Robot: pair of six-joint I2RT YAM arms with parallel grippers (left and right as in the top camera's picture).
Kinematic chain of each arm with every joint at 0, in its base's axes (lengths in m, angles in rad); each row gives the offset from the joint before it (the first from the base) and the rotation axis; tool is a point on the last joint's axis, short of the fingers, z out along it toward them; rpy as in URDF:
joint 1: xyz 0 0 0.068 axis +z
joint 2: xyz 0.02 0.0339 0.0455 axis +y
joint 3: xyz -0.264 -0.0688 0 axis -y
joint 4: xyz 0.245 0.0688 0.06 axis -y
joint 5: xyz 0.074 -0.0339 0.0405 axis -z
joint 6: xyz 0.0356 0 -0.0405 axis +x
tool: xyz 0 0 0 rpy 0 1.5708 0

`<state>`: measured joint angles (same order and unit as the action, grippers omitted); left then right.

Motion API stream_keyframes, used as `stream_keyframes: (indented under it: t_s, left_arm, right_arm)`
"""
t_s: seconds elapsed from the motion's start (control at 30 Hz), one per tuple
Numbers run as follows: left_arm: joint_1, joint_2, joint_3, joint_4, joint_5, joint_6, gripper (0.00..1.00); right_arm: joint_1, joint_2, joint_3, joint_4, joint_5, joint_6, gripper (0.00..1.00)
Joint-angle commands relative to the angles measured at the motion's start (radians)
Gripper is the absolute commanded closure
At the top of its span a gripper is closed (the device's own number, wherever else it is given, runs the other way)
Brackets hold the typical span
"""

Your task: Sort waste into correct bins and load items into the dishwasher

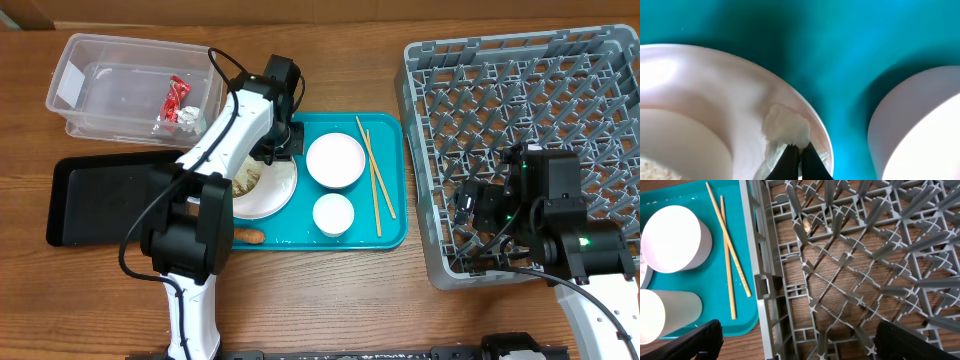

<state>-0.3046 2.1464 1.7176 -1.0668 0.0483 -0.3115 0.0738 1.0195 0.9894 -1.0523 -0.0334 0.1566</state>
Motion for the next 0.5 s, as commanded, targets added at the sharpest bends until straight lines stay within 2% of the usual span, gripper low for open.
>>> stream_keyframes:
  t_s: [0.0,0.23,0.47]
  left_arm:
    - [0.026,-0.061,0.105,-0.025,-0.024,-0.003,0.96]
    - [0.128,-0.187,0.225,-0.011,-0.166,0.001,0.96]
    - [0.270,-0.209,0.227,0.124,-0.239,-0.001,0.96]
  right_arm:
    - [0.003,-0.009,0.032,-0.001,0.010,0.001,0.00]
    - [0.003,-0.009,0.032,-0.001,0.010,0.001,0.00]
    - [0.003,-0.009,0.032,0.000,0.010,0.001,0.00]
